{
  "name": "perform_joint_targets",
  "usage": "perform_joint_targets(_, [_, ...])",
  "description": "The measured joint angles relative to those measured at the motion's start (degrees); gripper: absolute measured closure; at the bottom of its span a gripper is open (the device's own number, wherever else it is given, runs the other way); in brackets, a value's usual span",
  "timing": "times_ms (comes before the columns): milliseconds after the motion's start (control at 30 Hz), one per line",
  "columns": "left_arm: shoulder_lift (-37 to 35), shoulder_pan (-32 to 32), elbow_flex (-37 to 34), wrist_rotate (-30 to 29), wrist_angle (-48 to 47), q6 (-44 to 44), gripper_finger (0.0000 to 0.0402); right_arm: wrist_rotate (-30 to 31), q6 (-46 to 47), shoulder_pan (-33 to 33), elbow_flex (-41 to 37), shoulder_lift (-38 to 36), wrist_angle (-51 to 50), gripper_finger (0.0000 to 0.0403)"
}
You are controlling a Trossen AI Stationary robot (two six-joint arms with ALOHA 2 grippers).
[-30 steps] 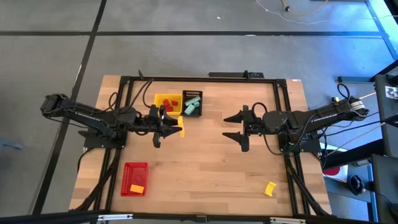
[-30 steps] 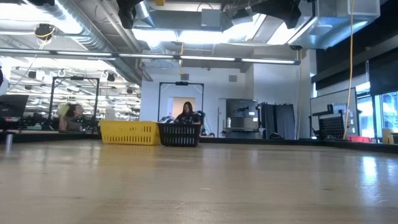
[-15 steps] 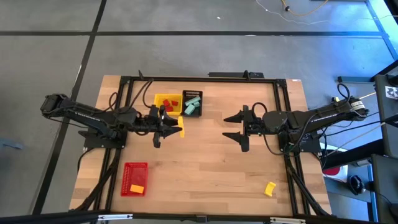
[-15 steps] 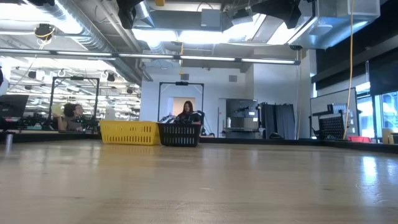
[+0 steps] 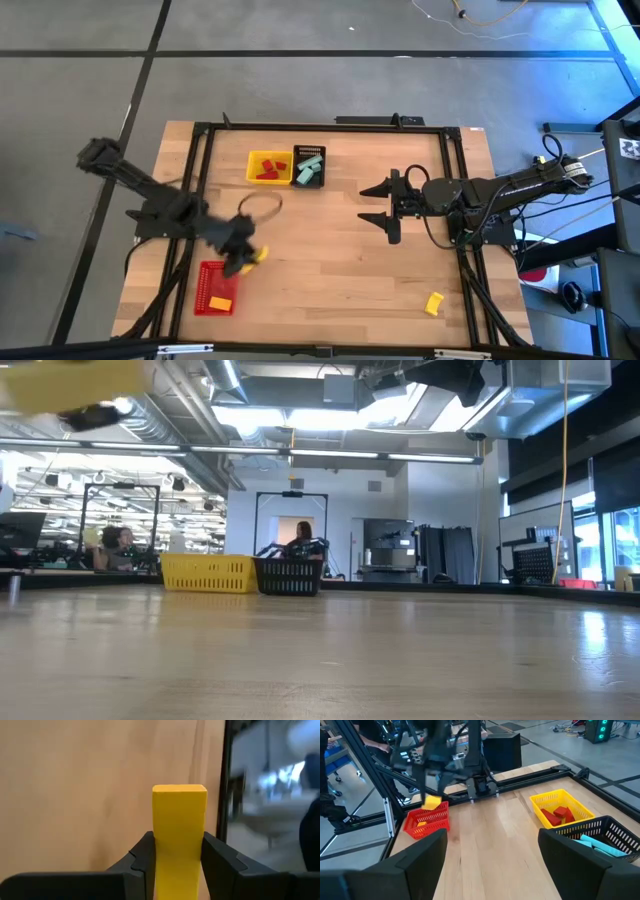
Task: Sort & place blocks by color
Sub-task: Put the left yellow block into the red basket, then put the yellow block into the red basket
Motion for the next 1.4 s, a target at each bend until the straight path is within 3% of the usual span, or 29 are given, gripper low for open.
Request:
perform_joint_targets(200, [5.57, -18.07, -0.03, -1.51, -5.61, -19.73, 0.029, 0.02, -0.02, 0.02, 0.0, 0.0, 0.0, 0.0089])
perform_joint_targets(367, [11.99, -25.85, -0.03, -3.22, -9.15, -34.25, 0.029, 0.02, -0.02, -0.01, 0.0, 0.0, 0.0, 0.0089])
perform_joint_targets(633, [20.21, -24.59, -0.05, 0.39, -14.13, -37.09, 0.029, 0.07, 0.08, 0.01, 0.0, 0.0, 0.02, 0.0089])
perform_joint_targets(867, [22.12, -23.93, -0.07, 1.32, -14.92, -36.83, 0.0287, 0.07, 0.15, 0.02, 0.0, 0.0, 0.04, 0.0089])
perform_joint_targets(1133, [21.29, -23.23, -0.09, 4.58, -14.47, -37.05, 0.0187, 0.07, 0.07, -0.01, 0.0, 0.0, 0.04, 0.0089])
perform_joint_targets(1400, [11.86, -19.84, 1.93, 5.33, -17.54, -29.47, 0.016, 0.44, 0.0, 0.02, 0.0, -0.02, 0.09, 0.0089])
